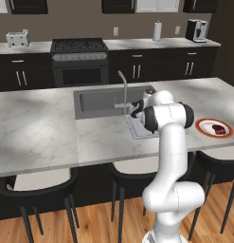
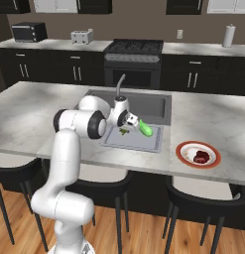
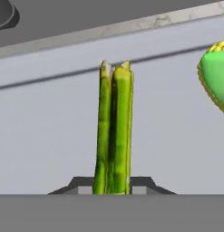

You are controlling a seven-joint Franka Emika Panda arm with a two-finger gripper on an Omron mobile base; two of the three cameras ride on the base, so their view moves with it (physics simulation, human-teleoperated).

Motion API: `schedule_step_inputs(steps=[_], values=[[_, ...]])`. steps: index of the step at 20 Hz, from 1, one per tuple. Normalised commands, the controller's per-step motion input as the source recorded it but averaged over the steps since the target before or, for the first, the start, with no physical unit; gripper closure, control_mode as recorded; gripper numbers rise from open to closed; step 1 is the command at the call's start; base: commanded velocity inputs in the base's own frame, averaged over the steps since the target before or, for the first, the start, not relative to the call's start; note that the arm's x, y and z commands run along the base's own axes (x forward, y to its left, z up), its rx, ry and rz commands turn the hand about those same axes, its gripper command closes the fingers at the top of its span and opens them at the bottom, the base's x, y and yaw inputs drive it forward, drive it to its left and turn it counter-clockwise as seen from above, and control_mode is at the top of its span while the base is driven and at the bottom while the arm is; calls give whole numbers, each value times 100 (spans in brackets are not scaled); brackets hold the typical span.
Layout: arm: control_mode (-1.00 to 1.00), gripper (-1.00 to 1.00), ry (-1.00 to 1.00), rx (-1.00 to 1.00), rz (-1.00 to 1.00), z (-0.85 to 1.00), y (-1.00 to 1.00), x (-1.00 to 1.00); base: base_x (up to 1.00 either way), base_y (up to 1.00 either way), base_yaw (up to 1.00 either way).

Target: Create a steak meal by picking up the steak and asparagus from the tray and placing them on the plate. Leave the corn on the tray.

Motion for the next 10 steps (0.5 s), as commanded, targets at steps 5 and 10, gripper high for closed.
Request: schedule_step_inputs(steps=[5,10], values=[[-100,100,-7,0,0,39,3,-58,0,0,0],[-100,100,-19,0,0,96,15,-54,0,0,0]])
